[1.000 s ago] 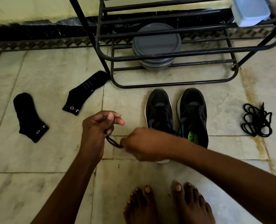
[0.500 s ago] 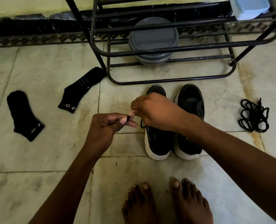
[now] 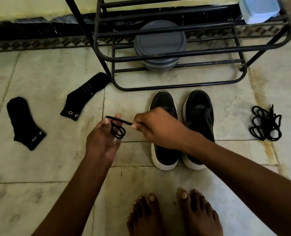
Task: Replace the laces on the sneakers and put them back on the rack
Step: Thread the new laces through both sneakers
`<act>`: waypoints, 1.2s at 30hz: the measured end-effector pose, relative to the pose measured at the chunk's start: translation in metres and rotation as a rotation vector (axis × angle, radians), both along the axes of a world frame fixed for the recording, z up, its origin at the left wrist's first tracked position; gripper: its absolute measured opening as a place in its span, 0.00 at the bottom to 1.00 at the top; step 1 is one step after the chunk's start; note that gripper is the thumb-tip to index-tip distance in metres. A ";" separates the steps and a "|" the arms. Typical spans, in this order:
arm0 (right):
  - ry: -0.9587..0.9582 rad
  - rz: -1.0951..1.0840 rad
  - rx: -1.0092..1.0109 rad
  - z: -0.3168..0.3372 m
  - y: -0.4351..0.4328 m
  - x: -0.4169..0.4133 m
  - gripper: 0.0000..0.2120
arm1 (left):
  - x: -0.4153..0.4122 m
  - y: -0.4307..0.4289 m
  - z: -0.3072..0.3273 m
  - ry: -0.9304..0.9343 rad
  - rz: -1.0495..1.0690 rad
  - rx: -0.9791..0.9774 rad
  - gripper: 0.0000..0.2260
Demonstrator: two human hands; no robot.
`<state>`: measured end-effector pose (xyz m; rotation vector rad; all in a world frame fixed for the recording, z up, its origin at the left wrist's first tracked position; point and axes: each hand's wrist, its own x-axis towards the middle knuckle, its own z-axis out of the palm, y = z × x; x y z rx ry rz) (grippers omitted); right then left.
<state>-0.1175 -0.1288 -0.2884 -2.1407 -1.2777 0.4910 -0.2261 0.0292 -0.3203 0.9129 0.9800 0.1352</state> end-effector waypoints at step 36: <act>0.148 -0.167 0.185 0.001 -0.007 -0.018 0.12 | 0.027 -0.012 0.009 -0.292 0.057 -0.052 0.10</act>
